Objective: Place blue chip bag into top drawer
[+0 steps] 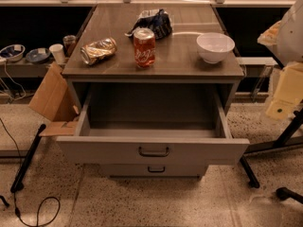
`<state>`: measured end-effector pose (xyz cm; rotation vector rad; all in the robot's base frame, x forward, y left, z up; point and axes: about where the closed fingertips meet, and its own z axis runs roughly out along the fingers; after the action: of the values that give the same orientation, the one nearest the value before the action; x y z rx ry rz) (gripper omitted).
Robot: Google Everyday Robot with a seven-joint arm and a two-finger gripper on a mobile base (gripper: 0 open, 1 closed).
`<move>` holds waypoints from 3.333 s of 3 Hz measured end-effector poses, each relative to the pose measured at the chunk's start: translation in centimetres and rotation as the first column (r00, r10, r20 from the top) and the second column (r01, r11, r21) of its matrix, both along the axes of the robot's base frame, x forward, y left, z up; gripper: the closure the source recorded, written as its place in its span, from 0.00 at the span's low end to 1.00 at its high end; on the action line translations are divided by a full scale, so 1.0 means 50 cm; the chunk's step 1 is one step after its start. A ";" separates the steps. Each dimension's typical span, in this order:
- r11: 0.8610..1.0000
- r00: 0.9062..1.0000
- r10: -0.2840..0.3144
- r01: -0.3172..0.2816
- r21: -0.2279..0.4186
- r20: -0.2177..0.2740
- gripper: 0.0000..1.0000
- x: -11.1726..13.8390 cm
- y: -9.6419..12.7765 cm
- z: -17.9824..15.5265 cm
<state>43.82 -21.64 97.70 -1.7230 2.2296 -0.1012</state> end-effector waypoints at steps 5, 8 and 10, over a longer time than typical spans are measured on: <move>0.991 0.948 0.001 -0.043 0.125 0.318 0.00 0.338 0.129 0.160; 0.996 0.932 -0.005 -0.028 0.087 0.362 0.00 0.524 0.139 0.121; 0.995 0.899 -0.090 0.063 0.076 0.428 0.00 0.582 0.174 0.100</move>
Offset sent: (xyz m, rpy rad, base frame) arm 0.0303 0.0082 0.0200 0.0232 -0.1001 0.0049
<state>72.90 -12.96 102.70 -1.4129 1.9454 -0.3907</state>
